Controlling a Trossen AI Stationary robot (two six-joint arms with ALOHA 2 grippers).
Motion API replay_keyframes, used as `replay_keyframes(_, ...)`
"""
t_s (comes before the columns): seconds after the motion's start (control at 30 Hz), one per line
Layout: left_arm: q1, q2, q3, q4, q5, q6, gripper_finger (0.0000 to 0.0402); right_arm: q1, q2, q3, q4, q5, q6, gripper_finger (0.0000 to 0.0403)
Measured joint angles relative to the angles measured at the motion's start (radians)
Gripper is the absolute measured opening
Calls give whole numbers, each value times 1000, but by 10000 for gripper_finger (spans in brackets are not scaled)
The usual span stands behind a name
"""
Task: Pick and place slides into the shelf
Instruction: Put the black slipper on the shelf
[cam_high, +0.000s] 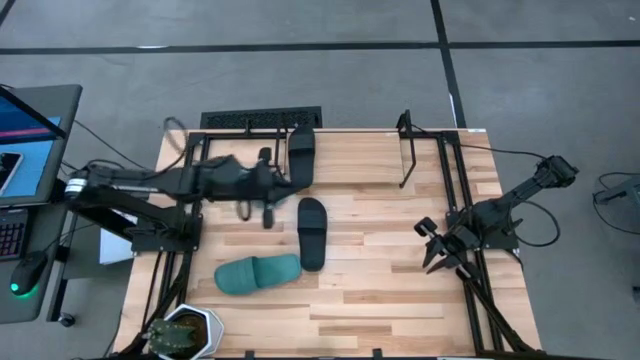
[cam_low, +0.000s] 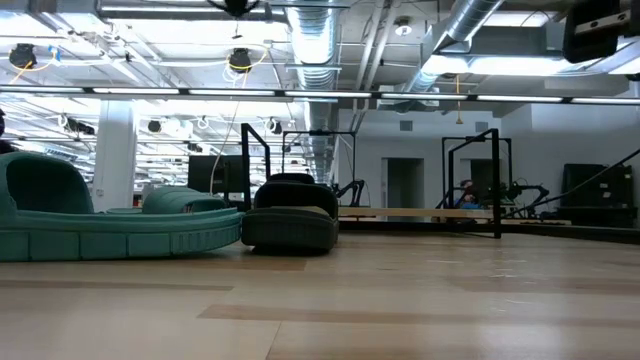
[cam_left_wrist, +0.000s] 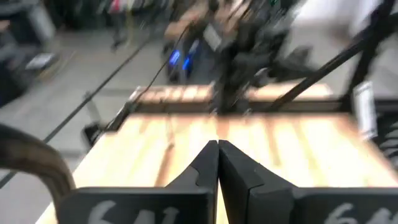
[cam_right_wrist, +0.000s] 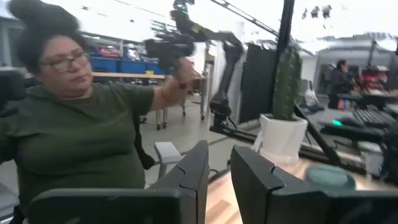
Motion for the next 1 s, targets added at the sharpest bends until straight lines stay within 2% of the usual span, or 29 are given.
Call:
replay_keyframes(0.13, -44, 166, 216, -281, -64, -61, 0, 0, 0, 0, -37, 47, 39, 59)
replay_keyframes(0.43, -140, 548, 561, -798, -71, -215, 0, 0, 0, 0, -77, 56, 71, 59)
replay_keyframes(0.67, -200, 707, 673, -952, -53, -251, 0, 0, 0, 0, -77, 56, 70, 59)
replay_keyframes(1.0, -209, 763, 676, -975, 21, -174, 0, 0, 0, 0, -77, 68, 71, 59)
